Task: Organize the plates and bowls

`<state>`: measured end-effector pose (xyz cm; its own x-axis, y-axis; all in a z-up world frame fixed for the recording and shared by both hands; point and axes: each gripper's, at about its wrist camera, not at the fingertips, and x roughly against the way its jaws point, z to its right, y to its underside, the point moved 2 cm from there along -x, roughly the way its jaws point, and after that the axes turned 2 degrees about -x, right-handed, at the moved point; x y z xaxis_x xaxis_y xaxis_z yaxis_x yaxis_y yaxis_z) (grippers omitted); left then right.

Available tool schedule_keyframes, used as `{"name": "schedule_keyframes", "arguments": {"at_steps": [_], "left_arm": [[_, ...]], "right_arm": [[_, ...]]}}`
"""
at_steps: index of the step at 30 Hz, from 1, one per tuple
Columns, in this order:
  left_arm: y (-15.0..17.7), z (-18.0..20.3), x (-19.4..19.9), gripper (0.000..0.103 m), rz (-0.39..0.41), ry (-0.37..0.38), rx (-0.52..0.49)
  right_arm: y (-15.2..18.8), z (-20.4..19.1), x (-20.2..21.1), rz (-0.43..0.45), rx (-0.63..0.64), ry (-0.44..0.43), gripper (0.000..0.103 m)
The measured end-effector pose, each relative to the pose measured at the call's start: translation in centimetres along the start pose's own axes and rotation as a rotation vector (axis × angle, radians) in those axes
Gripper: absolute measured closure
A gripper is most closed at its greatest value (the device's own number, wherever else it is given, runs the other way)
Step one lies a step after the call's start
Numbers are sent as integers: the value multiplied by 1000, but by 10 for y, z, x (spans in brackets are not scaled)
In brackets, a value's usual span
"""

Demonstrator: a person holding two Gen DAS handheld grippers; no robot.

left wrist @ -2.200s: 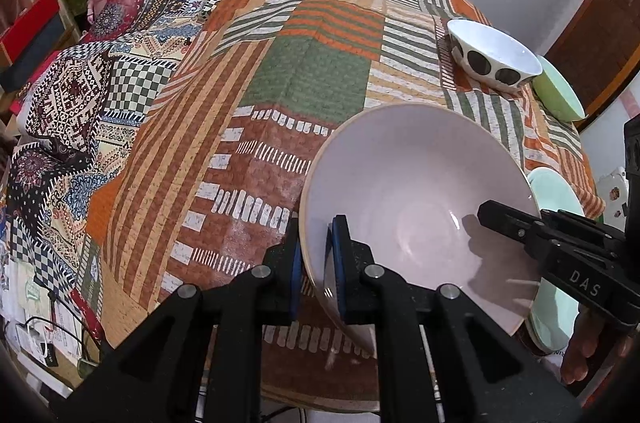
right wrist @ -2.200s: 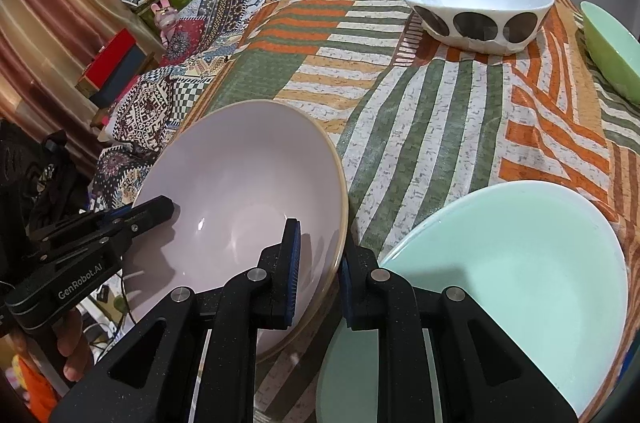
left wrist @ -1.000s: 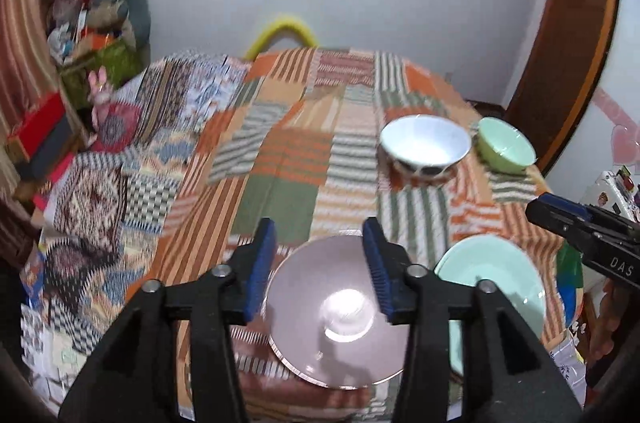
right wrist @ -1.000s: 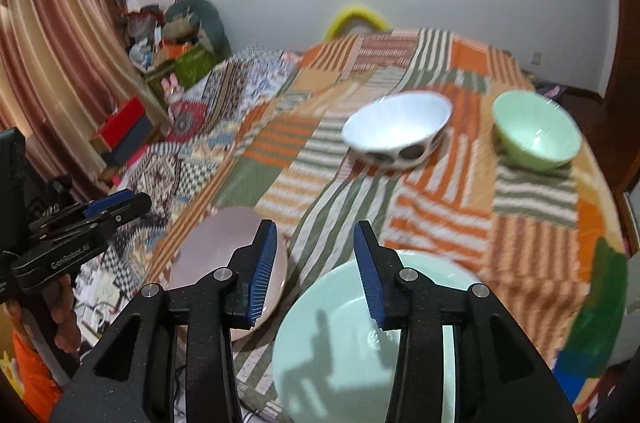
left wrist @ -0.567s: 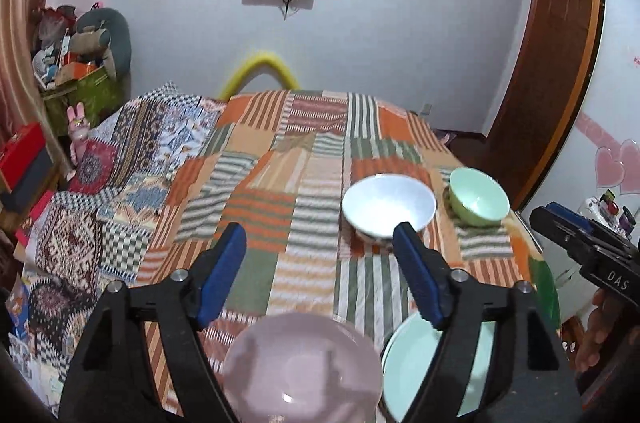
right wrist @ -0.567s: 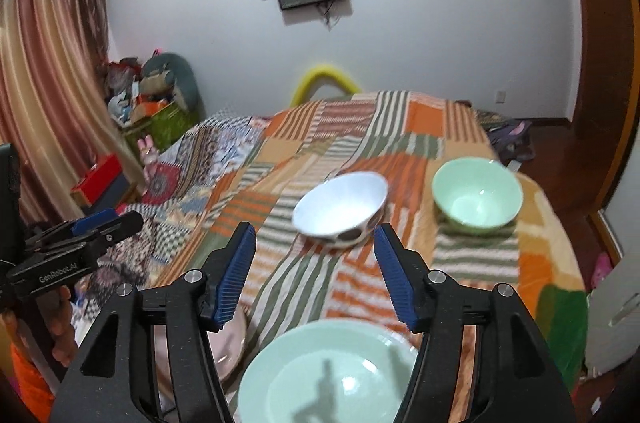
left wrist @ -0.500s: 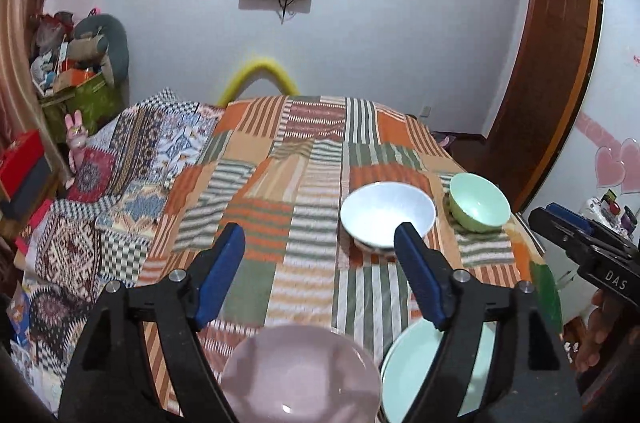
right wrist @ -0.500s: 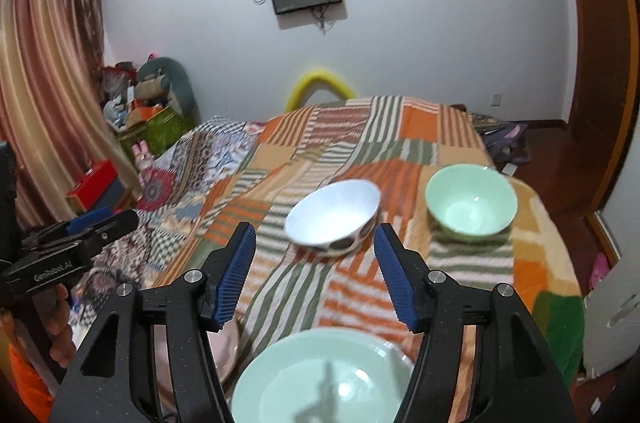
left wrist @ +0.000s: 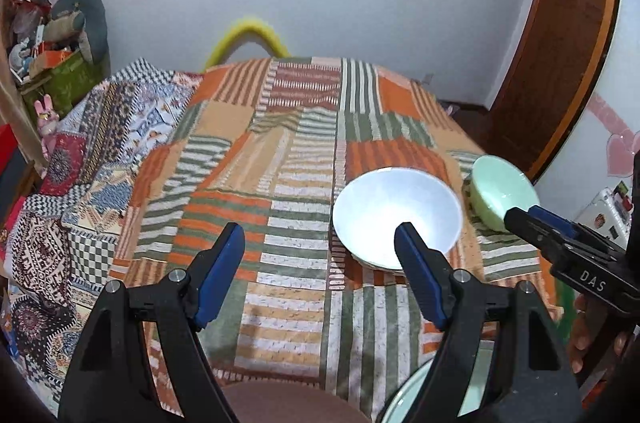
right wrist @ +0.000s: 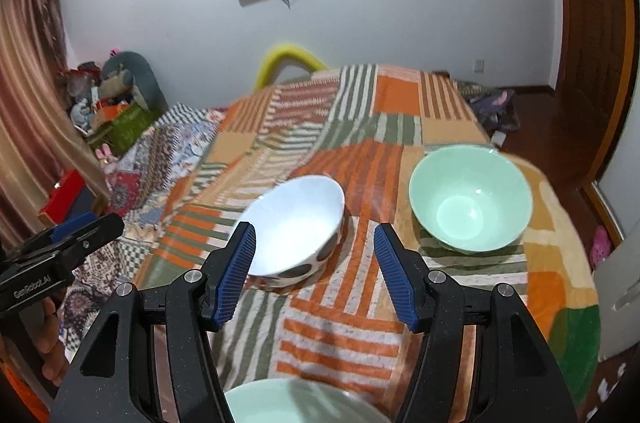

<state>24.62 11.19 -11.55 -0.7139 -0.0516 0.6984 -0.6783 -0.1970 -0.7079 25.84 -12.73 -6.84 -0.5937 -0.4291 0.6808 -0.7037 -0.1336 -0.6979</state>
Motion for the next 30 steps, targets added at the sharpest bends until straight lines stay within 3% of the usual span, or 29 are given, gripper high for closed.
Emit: {"name": "schedule_keyframes", "arguments": {"at_steps": [11, 17, 19, 23, 30], "left_arm": [[7, -5, -72, 26, -125, 31, 20], [9, -5, -101, 29, -178, 54, 41], [9, -3, -108, 33, -193, 62, 41], [9, -2, -120, 40, -226, 94, 67], [11, 8, -140, 71, -279, 122, 53]], "right_arm": [[-4, 7, -75, -150, 28, 31, 46], [-2, 16, -95, -213, 2, 9, 72], [1, 16, -96, -223, 16, -13, 79], [5, 13, -92, -194, 72, 10, 81], [13, 13, -87, -182, 126, 12, 84]]}}
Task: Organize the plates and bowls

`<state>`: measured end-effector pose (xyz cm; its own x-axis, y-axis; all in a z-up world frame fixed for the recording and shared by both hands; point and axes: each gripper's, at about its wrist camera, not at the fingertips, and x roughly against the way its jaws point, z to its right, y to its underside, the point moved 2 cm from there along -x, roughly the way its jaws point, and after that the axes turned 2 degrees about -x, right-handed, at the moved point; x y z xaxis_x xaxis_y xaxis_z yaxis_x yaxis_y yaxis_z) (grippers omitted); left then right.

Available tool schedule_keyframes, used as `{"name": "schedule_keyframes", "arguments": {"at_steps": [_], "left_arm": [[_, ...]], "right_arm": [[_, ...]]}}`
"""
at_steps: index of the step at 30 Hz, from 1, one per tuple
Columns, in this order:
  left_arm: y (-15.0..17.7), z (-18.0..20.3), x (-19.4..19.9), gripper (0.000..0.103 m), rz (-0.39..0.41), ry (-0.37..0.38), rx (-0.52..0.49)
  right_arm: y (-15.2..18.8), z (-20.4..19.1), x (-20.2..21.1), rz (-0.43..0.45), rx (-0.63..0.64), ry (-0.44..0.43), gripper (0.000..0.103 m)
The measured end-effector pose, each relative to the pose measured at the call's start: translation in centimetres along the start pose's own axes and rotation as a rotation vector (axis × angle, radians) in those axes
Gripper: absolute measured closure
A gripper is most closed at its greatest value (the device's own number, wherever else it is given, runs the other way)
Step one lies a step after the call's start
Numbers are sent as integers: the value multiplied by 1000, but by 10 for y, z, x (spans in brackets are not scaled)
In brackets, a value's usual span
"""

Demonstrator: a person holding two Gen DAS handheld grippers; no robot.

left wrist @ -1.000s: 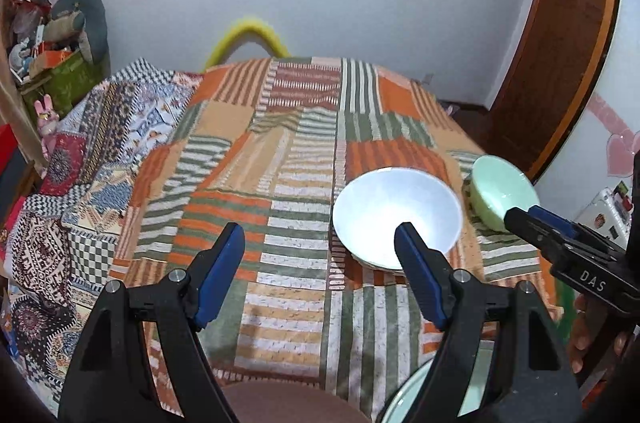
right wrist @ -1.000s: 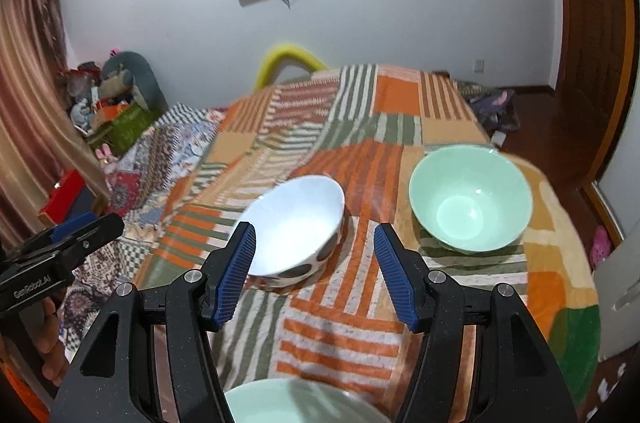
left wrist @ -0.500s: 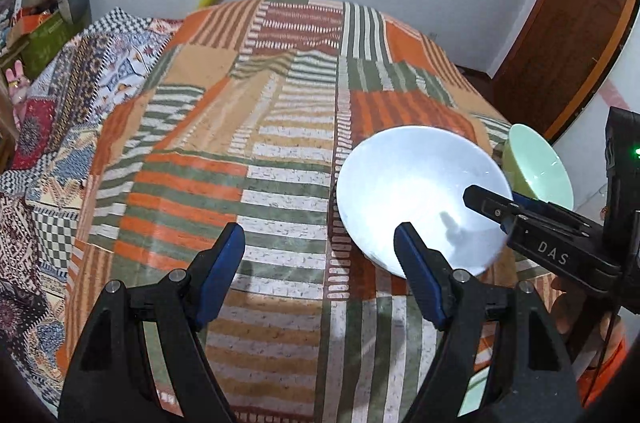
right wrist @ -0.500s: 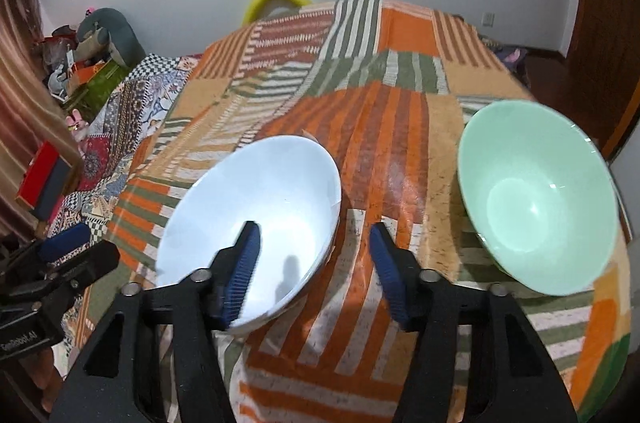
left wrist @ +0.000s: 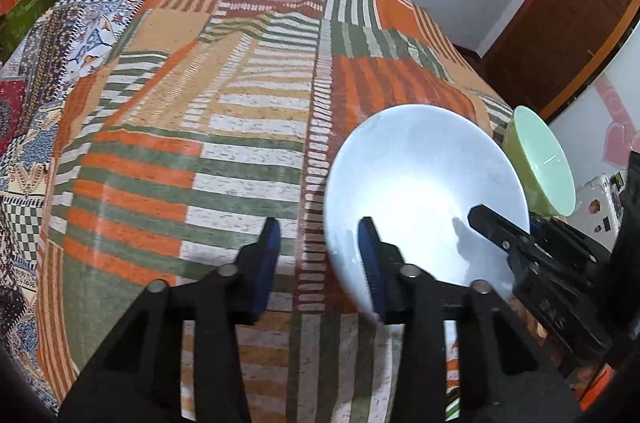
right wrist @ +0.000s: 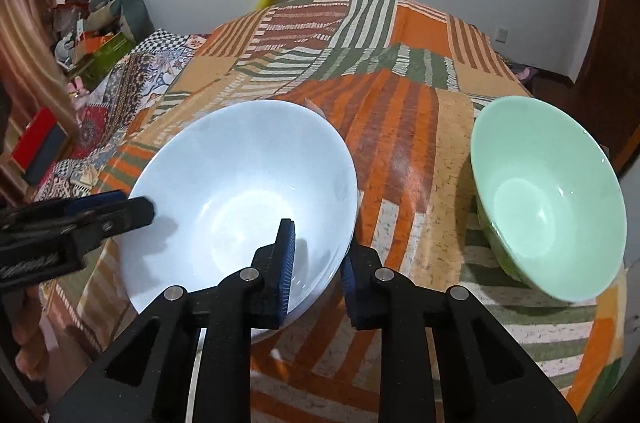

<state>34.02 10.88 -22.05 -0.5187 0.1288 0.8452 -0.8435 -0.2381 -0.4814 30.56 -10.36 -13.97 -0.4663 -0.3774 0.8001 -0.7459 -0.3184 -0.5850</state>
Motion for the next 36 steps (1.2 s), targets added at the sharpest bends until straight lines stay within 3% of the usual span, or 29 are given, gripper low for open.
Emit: {"name": "schedule_keyframes", "arguments": {"at_steps": [2, 10, 28, 36], "left_arm": [[1, 3, -5, 83, -13, 20, -4], [9, 7, 8, 90, 17, 5, -30], [46, 23, 108, 90, 153, 18, -57], [70, 23, 159, 90, 213, -14, -64]], "right_arm": [[1, -1, 4, 4, -4, -17, 84], [-1, 2, 10, -13, -52, -64, 90], [10, -20, 73, 61, -73, -114, 90], [17, -42, 99, 94, -41, -140, 90]]}}
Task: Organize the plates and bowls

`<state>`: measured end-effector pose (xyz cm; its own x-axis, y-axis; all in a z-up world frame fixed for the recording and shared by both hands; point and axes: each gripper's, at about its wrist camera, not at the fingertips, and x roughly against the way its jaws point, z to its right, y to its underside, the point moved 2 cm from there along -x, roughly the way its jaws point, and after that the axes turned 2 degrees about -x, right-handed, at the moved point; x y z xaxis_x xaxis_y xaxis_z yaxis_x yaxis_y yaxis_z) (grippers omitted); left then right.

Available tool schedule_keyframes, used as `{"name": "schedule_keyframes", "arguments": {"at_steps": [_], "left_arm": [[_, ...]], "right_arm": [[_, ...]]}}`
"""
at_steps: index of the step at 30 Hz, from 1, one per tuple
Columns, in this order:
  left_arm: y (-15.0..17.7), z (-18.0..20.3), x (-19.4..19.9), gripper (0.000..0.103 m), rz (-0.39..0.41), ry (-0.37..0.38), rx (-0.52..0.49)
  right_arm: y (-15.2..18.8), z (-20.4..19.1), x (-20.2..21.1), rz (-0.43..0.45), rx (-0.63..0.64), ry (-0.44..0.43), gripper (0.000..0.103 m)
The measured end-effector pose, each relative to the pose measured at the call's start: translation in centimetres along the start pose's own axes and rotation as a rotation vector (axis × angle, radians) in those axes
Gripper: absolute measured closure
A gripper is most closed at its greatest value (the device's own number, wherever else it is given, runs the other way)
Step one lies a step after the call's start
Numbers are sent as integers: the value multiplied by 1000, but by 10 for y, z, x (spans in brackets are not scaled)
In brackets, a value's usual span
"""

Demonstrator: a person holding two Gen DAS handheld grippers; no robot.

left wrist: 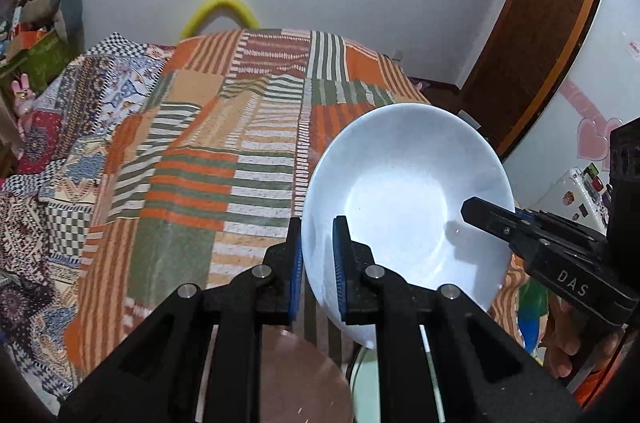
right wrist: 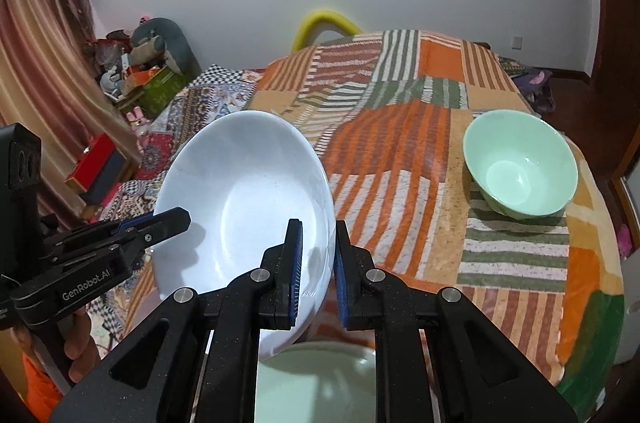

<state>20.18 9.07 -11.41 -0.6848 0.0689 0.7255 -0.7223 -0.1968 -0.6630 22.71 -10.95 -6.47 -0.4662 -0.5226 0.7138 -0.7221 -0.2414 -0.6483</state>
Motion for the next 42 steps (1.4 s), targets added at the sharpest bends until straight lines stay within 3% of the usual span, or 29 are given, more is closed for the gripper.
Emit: {"name": "schedule_keyframes", "arguments": {"at_steps": [19, 29, 42], "left_arm": [[49, -14, 86, 90, 62, -42, 16], [73, -30, 102, 90, 62, -79, 34], [106, -63, 91, 90, 2, -98, 98]], "right_arm": [[34, -47, 30, 25, 38, -65, 90], [54, -67, 29, -3, 31, -105, 90], [80, -90, 7, -86, 39, -119, 89]]}}
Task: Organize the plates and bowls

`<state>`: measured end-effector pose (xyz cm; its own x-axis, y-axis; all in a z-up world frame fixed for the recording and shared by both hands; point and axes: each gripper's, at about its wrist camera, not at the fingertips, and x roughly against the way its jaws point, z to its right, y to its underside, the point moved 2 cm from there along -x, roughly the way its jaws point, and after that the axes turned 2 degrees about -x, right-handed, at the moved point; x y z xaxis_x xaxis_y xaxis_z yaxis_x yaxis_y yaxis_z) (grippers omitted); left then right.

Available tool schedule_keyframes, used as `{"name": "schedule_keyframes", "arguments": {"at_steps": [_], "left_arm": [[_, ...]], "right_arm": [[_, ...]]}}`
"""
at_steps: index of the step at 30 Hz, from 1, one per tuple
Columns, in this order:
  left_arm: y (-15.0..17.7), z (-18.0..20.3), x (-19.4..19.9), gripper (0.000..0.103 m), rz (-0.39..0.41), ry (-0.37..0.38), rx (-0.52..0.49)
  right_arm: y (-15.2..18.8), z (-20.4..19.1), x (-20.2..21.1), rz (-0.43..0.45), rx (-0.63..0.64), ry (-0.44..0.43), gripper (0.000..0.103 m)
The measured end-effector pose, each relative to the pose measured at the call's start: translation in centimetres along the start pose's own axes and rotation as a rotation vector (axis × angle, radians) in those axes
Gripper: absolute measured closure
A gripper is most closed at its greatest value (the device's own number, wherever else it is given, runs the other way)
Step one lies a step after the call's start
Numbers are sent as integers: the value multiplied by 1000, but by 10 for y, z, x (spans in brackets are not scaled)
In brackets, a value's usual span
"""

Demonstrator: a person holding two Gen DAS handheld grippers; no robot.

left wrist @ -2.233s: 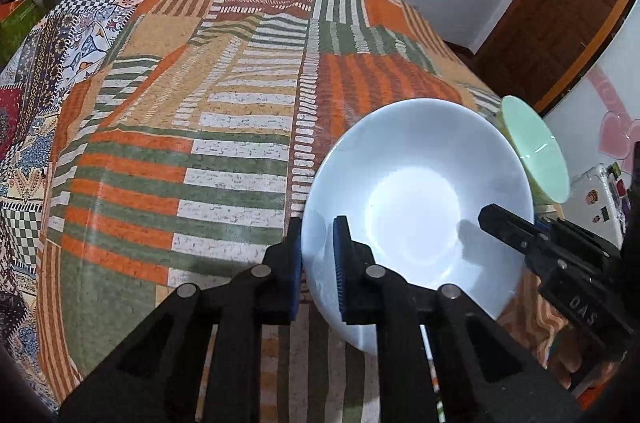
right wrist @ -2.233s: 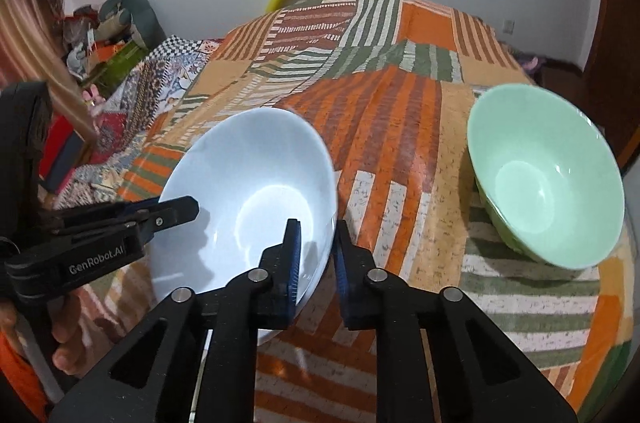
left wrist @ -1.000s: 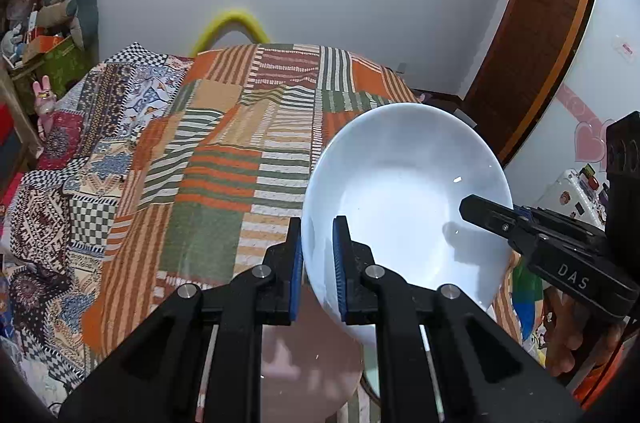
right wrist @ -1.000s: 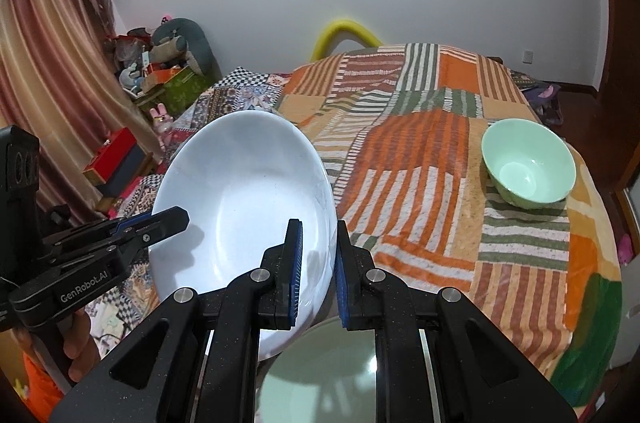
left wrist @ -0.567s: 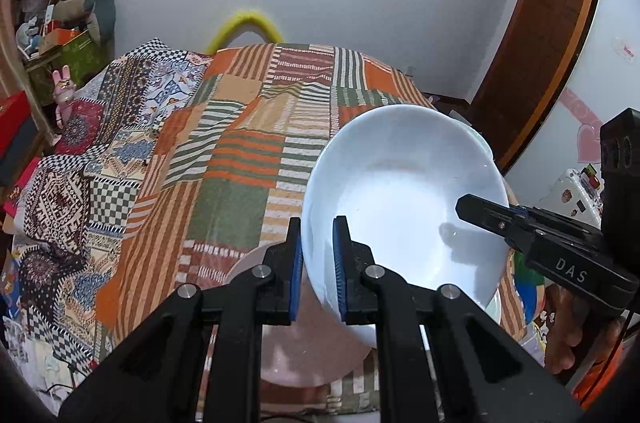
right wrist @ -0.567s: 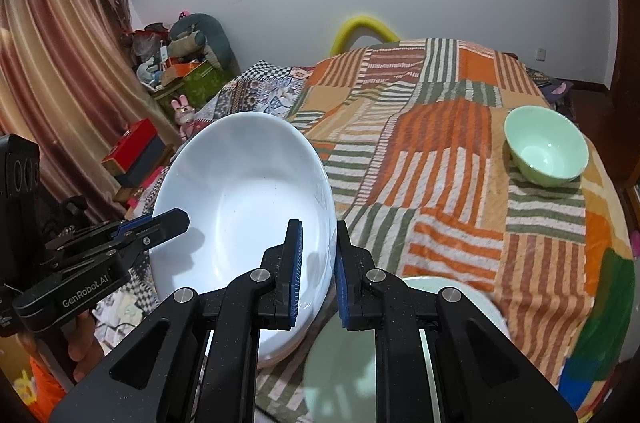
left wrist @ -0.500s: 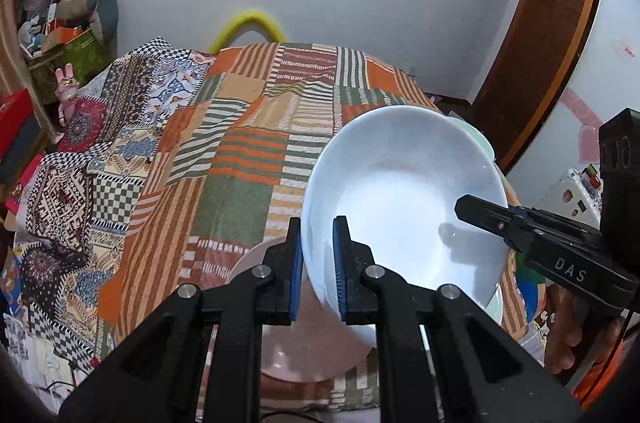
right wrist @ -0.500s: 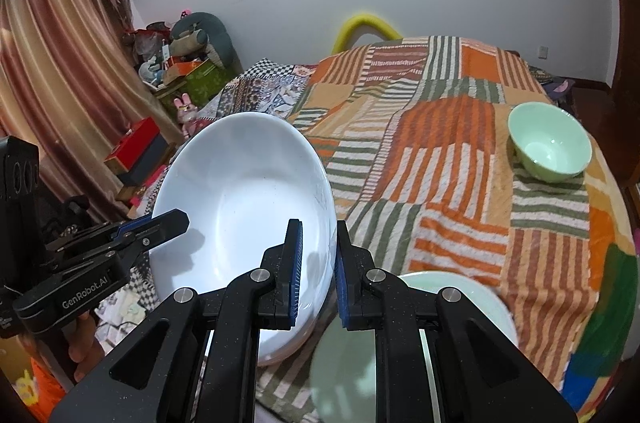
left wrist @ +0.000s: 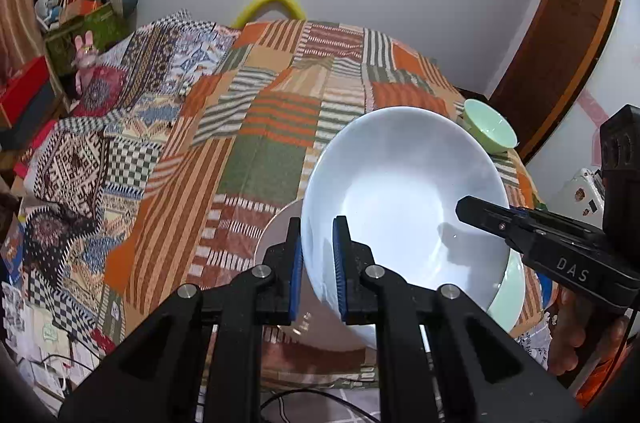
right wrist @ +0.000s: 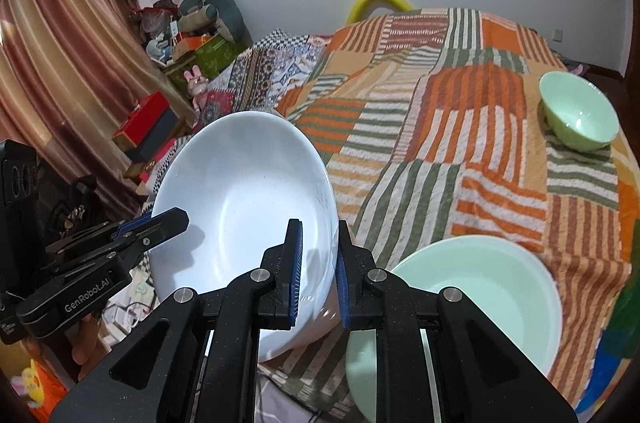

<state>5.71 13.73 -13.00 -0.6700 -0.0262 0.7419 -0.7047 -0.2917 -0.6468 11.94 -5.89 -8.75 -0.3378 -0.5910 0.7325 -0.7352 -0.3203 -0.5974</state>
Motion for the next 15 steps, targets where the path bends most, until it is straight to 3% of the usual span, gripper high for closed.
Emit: {"name": "schedule_keyframes", "arguments": {"at_steps": [15], "left_arm": [[27, -21, -36, 90, -91, -22, 43]], "right_arm": [[18, -7, -34, -106, -2, 26, 87]]}}
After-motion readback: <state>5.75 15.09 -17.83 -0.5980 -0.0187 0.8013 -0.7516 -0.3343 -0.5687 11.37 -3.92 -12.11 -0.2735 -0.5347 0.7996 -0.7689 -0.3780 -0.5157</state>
